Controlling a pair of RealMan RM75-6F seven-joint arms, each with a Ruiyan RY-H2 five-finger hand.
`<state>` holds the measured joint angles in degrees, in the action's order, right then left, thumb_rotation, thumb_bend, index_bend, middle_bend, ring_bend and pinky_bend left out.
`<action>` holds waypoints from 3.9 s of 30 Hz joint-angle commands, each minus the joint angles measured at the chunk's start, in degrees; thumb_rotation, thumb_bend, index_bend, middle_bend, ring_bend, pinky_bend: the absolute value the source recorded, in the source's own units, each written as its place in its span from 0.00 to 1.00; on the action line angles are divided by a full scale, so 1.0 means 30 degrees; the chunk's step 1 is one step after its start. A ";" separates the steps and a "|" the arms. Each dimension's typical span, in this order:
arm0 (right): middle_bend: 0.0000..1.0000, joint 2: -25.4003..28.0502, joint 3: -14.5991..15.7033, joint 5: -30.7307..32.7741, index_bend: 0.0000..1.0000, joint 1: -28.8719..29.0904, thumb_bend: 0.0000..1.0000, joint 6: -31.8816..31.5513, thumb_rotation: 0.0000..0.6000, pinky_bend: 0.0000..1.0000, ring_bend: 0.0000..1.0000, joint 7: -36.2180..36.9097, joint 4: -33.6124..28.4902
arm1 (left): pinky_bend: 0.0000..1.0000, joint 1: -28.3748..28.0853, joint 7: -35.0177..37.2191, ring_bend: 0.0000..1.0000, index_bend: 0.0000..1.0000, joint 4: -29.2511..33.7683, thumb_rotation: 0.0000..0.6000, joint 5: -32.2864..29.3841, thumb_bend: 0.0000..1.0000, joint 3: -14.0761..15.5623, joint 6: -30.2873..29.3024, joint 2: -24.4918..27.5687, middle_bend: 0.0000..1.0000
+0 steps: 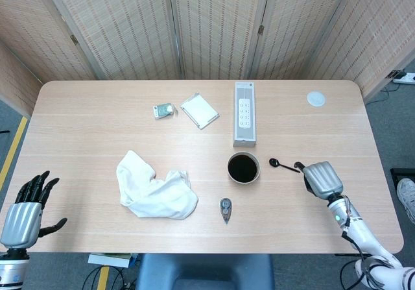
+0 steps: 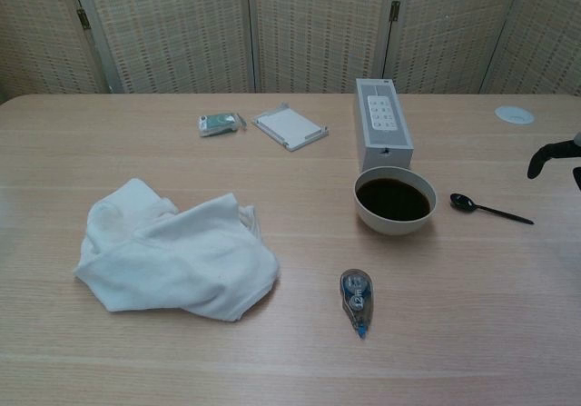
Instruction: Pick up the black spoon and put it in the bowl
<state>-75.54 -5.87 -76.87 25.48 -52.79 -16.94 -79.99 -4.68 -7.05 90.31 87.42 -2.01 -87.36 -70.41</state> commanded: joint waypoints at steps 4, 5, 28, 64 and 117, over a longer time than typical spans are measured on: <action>0.98 -0.1843 -0.0192 0.0865 0.30 0.1452 0.90 0.1783 1.00 1.00 1.00 0.0337 0.2533 | 0.14 0.0045 -0.0055 0.07 0.16 0.0055 1.00 -0.0001 0.15 0.0015 -0.0046 0.0037 0.05; 0.98 -0.2122 -0.0214 0.0957 0.30 0.1652 0.91 0.2015 1.00 1.00 1.00 0.0418 0.2959 | 0.14 0.0077 -0.0063 0.07 0.16 0.0066 1.00 -0.0019 0.15 0.0020 -0.0079 0.0049 0.05; 0.98 -0.5736 -0.0049 0.0908 0.30 0.4167 0.92 0.4248 1.00 1.00 1.00 0.2276 0.8177 | 0.14 0.0301 -0.0134 0.07 0.16 0.0083 1.00 -0.0204 0.15 0.0054 -0.0163 0.0095 0.05; 0.98 -0.1532 0.2391 -0.0069 0.30 0.1955 0.92 0.1511 1.00 1.00 1.00 0.0854 0.2697 | 0.14 0.0406 -0.0188 0.07 0.16 0.0220 1.00 -0.0041 0.15 0.0154 -0.0170 0.0087 0.05; 0.97 -0.3409 0.2162 0.0337 0.30 0.2055 0.49 0.2235 1.00 1.00 1.00 0.0847 0.4827 | 0.14 0.0734 0.0260 0.07 0.16 -0.0117 1.00 -0.0067 0.15 0.0203 -0.0344 0.0073 0.05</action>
<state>-85.82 0.62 -75.93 31.67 -46.14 -14.33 -65.56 -2.48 -6.27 89.97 87.21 -1.41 -88.40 -70.18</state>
